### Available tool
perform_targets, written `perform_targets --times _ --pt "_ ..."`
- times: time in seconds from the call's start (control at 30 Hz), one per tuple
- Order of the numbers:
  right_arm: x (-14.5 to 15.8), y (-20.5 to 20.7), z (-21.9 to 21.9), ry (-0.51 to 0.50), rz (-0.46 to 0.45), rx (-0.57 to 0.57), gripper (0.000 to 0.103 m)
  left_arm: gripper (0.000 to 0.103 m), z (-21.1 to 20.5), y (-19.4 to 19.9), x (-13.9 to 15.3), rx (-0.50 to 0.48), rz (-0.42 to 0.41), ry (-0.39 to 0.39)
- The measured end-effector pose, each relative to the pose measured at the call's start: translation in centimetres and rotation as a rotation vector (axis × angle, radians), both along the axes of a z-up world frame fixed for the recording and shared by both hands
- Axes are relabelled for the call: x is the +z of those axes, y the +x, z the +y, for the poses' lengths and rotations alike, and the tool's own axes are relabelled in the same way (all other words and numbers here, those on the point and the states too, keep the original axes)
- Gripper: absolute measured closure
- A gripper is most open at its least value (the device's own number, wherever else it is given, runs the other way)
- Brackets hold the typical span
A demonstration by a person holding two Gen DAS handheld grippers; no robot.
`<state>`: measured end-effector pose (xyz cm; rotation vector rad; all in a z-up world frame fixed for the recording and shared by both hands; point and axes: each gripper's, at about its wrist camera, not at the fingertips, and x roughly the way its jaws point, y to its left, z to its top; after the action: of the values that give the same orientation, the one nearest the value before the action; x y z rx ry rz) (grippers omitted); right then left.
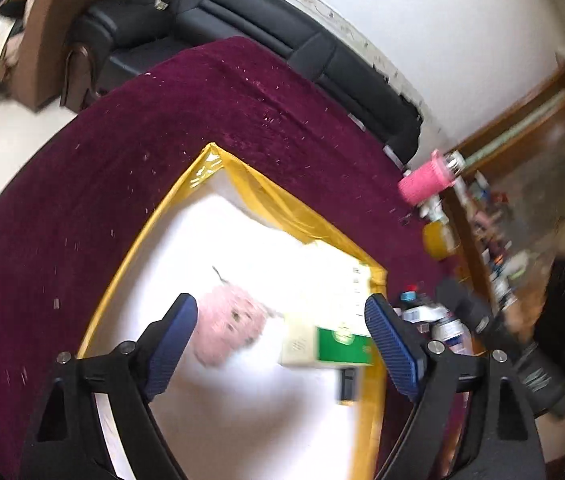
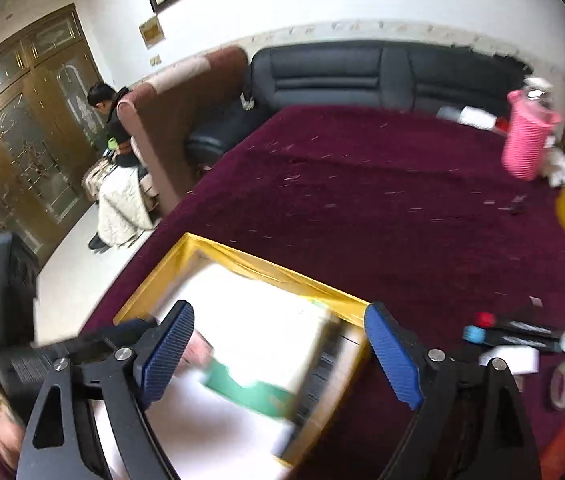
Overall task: Organize objects
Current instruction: 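Drop the plush toy and white bottle into the yellow box with both grippers, then grasp two black markers with the left gripper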
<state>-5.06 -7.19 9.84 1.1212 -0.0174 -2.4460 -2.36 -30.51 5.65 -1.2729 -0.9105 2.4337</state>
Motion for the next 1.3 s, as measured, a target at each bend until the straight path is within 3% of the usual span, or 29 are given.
perform_targets --times 0.17,0.37,0.57,0.8,1.0,1.13,1.23,1.3 --pt "-0.3 4.0 7.3 0.03 0.086 -0.096 0.011 0.009 2.3 2.8 2.6 -0.027 0.07 0.054" --pt "-0.6 6.7 19.0 -0.056 0.104 -0.324 0.008 0.007 9.8 4.3 3.8 -0.212 0.077 0.089" --pt "-2.3 7.9 29.1 -0.146 0.082 -0.533 0.007 0.007 17.9 4.2 3.3 -0.343 0.057 -0.002" --pt "-4.9 7.7 36.0 -0.202 0.088 -0.657 0.007 0.007 25.0 3.5 3.1 -0.412 0.114 -0.258" --pt "-7.3 7.3 38.8 -0.296 0.037 -0.678 0.007 0.007 29.0 -1.8 2.0 -0.419 0.091 -0.335" --pt "-6.7 7.7 38.6 -0.293 0.069 -0.663 0.007 0.007 32.5 -7.6 0.9 -0.416 0.115 -0.423" --pt "-6.7 7.4 38.3 -0.264 0.072 -0.655 0.007 0.007 34.7 -11.7 -1.6 -0.462 0.039 -0.468" --pt "-7.1 7.2 38.4 -0.259 0.054 -0.66 0.006 0.007 35.2 -13.6 -3.4 -0.491 -0.035 -0.437"
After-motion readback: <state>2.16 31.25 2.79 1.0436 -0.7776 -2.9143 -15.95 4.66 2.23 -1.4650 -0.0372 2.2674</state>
